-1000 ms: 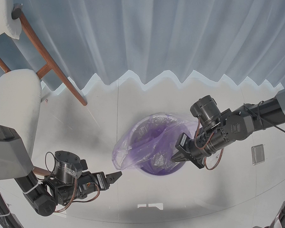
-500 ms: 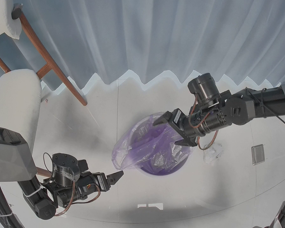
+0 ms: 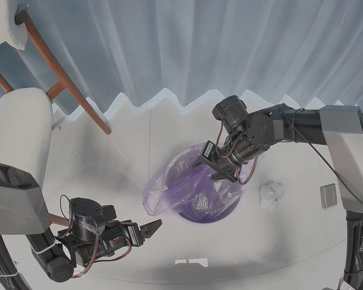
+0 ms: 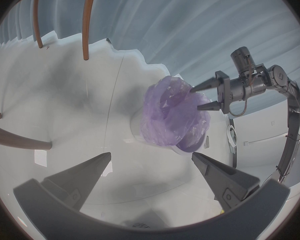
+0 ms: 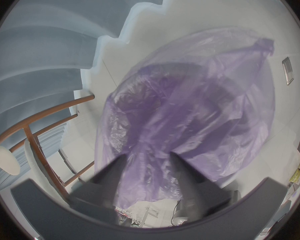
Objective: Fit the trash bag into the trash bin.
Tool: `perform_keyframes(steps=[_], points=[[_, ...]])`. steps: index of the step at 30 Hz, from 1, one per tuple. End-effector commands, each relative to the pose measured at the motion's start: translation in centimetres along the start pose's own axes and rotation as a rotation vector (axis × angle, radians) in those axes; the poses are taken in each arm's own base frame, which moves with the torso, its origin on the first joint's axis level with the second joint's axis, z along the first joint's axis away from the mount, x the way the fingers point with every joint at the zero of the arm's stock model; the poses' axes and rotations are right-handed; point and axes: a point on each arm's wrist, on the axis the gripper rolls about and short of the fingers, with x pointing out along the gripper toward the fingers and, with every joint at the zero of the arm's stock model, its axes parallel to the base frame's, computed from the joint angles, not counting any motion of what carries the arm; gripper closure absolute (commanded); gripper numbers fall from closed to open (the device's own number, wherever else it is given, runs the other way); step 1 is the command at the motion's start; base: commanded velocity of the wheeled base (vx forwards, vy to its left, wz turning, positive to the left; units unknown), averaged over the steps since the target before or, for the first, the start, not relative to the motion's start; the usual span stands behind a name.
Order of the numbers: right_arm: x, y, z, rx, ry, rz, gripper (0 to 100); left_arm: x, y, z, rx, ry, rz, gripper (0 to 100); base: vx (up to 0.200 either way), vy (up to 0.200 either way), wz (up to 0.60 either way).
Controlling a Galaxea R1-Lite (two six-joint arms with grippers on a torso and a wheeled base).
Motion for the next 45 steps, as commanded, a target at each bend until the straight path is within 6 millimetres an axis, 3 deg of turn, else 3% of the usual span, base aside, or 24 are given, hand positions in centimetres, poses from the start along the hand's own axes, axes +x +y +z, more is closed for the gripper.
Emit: perform_keyframes(steps=[1, 7, 8, 10, 11, 15, 17, 22, 29, 32, 41, 45], points=[[2.5, -0.4, -0.1, -0.002, 0.025, -0.029, 100, 0.0, 0.0, -0.1, 0.000, 0.005, 0.003, 0, 0.000, 0.000, 0.00], [0.6, -0.1, -0.2, -0.001, 0.027, -0.034, 100, 0.0, 0.0, -0.1, 0.001, 0.001, 0.004, 0, 0.000, 0.000, 0.00], [-1.7, 0.0, -0.4, 0.003, 0.032, -0.039, 100, 0.0, 0.2, 0.0, -0.001, 0.002, 0.009, 0, 0.000, 0.000, 0.00], [-3.5, 0.0, -0.8, 0.007, 0.046, -0.048, 100, 0.0, 0.3, 0.0, -0.004, 0.002, 0.014, 0, 0.000, 0.000, 0.00], [-5.6, -0.4, -1.5, 0.014, 0.081, -0.071, 100, -0.1, 0.5, -0.1, -0.006, 0.003, 0.021, 0, 0.000, 0.000, 0.00], [-7.7, -2.0, -3.5, 0.038, 0.181, -0.090, 100, 0.2, 1.3, -0.3, -0.018, 0.018, 0.055, 0, 0.000, 0.000, 0.00], [-7.7, -2.8, -4.2, 0.046, 0.212, -0.108, 100, 0.3, 1.7, -0.5, -0.021, 0.030, 0.072, 0, 0.000, 0.000, 0.00], [-3.0, -7.5, -7.9, 0.085, 0.338, -0.204, 100, 1.8, 3.4, -1.7, -0.036, 0.062, 0.155, 0, 0.000, 0.000, 0.00], [1.1, -9.5, -12.3, -0.004, 0.258, -0.184, 100, 1.7, 3.6, -1.3, -0.020, -0.024, 0.094, 0, 0.000, 0.000, 0.00], [2.0, -9.4, -13.5, -0.045, 0.210, -0.195, 100, 0.6, 3.1, -0.9, -0.026, -0.014, 0.028, 0, 0.000, 0.000, 0.00], [2.0, -9.3, -16.0, -0.082, 0.238, -0.218, 100, -3.7, 2.4, 1.0, -0.065, -0.060, -0.091, 0, 0.000, 0.000, 0.00], [3.2, -9.9, -16.3, -0.112, 0.209, -0.265, 100, -5.5, 2.7, 3.5, -0.088, -0.149, -0.183, 0, 0.000, 0.000, 0.00]])
